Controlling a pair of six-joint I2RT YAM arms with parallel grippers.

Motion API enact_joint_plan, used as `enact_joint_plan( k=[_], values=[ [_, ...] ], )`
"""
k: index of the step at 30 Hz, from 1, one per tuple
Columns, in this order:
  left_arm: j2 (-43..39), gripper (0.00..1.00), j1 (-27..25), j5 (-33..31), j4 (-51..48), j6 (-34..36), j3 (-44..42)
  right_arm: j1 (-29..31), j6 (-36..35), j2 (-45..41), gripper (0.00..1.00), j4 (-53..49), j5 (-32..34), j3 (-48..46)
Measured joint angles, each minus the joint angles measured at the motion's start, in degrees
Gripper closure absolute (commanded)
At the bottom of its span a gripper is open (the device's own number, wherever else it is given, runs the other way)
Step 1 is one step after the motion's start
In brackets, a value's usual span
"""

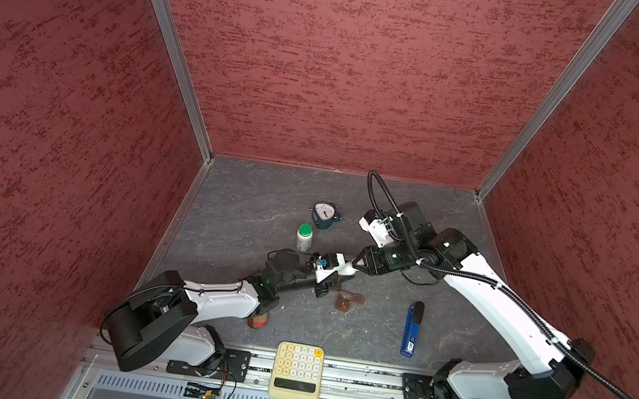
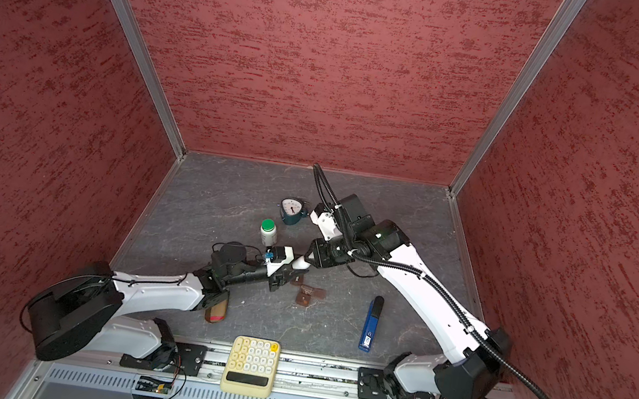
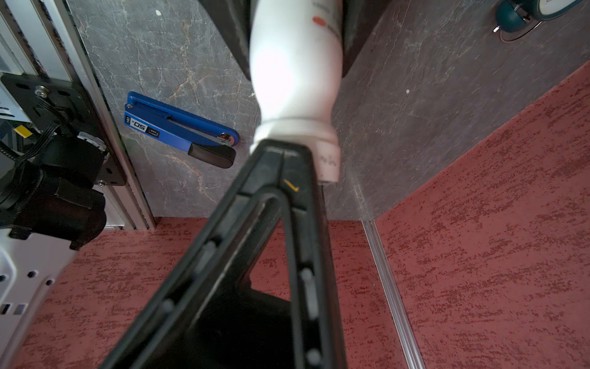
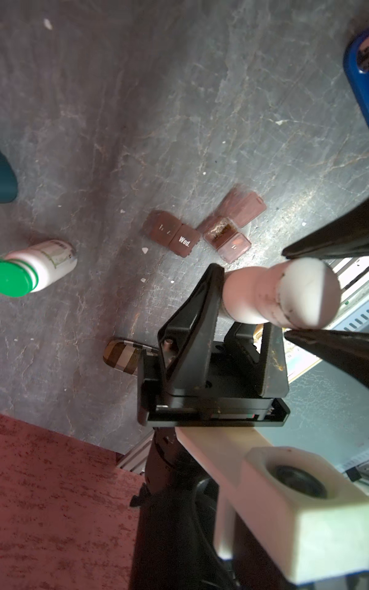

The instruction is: Sort the pills into containers

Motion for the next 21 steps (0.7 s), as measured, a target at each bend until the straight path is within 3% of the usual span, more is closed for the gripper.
enact_joint_plan(
  k=[9,21],
  values=[
    [-0.42,1.00,0.02,0.28,0.42,-0.02,-0.02,0.48,-8.22,-1.60,0.81,1.31,0.57,-0.96],
    [1.68,1.00,-0.81,1.14,4.26,0.00,-0.02,0.70,-15.43,-4.02,0.73,1.20,1.25,-2.40]
  ],
)
